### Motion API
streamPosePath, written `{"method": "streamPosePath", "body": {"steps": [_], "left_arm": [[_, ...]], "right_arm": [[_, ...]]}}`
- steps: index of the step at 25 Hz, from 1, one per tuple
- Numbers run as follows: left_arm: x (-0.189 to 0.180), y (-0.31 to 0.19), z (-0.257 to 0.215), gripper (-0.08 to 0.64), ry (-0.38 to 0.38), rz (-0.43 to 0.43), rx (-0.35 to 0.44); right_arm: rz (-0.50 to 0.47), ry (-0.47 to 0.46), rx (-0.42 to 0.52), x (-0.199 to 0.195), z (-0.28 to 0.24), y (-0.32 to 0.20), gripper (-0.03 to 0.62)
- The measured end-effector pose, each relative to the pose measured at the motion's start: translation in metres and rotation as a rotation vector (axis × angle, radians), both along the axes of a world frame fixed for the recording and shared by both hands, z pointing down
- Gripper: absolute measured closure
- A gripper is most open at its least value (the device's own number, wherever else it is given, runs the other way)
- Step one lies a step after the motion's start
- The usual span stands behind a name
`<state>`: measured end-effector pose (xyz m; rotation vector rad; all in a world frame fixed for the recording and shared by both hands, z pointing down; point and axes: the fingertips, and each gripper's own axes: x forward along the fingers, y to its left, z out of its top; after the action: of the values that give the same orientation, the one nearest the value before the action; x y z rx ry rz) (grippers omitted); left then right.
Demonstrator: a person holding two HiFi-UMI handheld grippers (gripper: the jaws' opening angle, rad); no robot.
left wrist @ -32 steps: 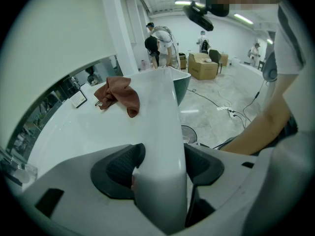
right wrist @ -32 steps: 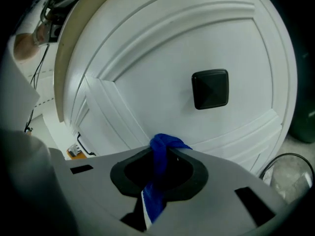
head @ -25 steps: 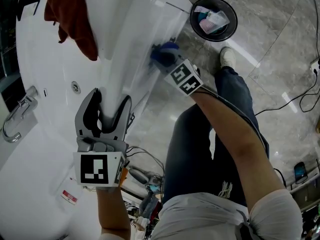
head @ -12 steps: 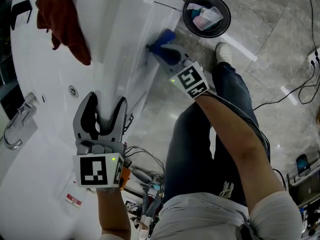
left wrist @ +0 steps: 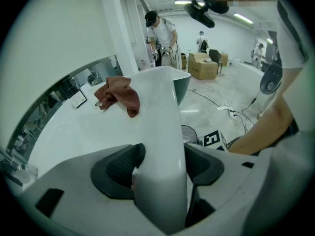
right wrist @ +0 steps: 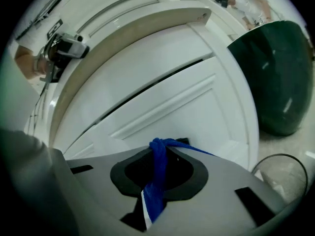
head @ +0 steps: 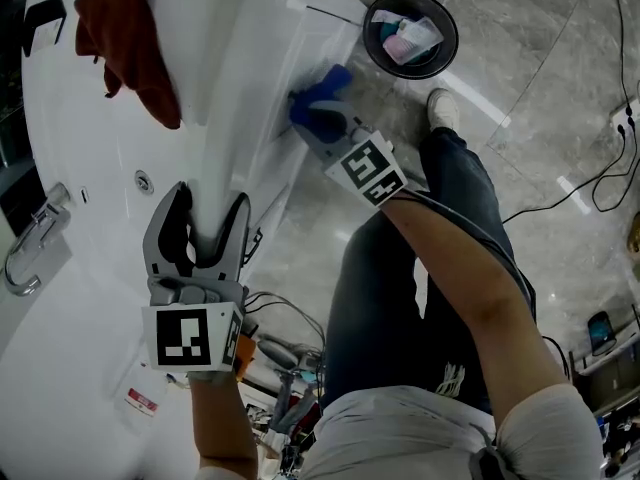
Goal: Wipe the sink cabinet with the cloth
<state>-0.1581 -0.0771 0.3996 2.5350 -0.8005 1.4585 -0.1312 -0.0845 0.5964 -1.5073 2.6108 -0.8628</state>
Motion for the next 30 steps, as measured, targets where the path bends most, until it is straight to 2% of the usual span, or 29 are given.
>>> {"method": "streamPosePath", "body": {"steps": [2, 4, 11, 20, 23, 27, 30], "left_arm": [[0.0, 0.001, 0.0, 0.285, 0.0, -0.001, -0.001], [0.001, 0.001, 0.001, 0.285, 0.003, -0.002, 0.0], [0.001, 0.0, 0.003, 0.285, 0.003, -0.003, 0.0], [0.003, 0.001, 0.008, 0.285, 0.008, -0.005, -0.003], [0.006, -0.001, 0.007, 0.285, 0.056, -0.008, -0.015], [0.004, 0.001, -0.011, 0.288, 0.174, -0.055, -0.05], [-0.004, 0.008, -0.043, 0.365, 0.262, -0.114, -0.054]], "right_arm": [[-0.075, 0.007, 0.035, -0.022, -0.011, 0.005, 0.535], [-0.072, -0.004, 0.046, -0.027, -0.021, 0.003, 0.535], [-0.018, 0.028, 0.003, 0.003, -0.045, 0.006, 0.535], [-0.028, 0.117, -0.07, 0.043, -0.107, 0.023, 0.535], [-0.039, 0.15, -0.086, 0.054, -0.135, 0.02, 0.535], [-0.108, 0.173, -0.121, 0.053, -0.175, 0.029, 0.535], [-0.145, 0.183, -0.135, 0.048, -0.207, 0.038, 0.535]]}}
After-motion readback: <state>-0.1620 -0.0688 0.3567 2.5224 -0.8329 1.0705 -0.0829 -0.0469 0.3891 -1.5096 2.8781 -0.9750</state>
